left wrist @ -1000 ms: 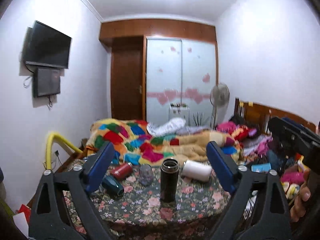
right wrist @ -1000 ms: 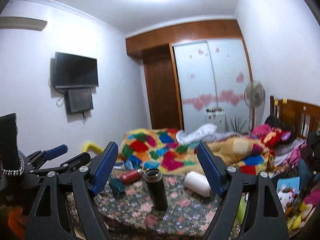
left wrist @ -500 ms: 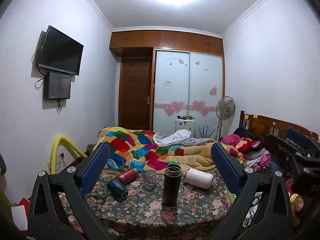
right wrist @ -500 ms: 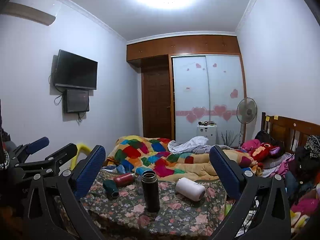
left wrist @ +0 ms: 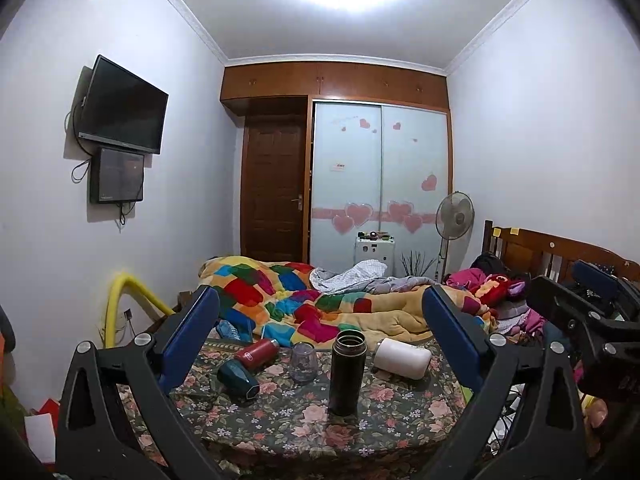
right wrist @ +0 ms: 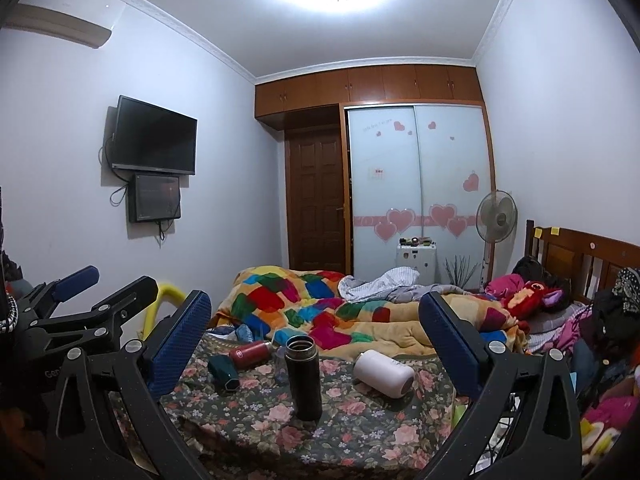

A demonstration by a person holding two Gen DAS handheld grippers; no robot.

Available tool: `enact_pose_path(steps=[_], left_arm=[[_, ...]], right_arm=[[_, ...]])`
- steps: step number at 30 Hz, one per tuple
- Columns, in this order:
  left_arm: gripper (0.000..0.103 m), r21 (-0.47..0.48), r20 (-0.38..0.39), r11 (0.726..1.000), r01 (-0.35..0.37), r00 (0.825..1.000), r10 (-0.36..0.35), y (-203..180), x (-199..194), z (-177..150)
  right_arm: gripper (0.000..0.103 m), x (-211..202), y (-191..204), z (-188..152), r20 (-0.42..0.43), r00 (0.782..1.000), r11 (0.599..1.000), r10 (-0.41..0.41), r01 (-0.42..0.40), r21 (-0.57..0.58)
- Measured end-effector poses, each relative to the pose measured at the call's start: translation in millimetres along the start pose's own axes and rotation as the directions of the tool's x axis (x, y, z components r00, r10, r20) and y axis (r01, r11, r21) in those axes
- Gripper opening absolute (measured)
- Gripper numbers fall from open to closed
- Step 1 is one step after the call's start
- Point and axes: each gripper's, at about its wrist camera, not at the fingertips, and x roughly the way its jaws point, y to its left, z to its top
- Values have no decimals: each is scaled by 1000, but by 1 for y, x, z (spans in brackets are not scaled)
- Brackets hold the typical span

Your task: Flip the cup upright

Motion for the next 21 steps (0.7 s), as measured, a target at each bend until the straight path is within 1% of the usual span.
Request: enact_pose_path(steps=[21], left_arm=[[102,2,1,1000,-4,1000,4,-1,4,-1]], right_arm=[[103,-1,-4,1,-8,1000,1000,-3,3,12]])
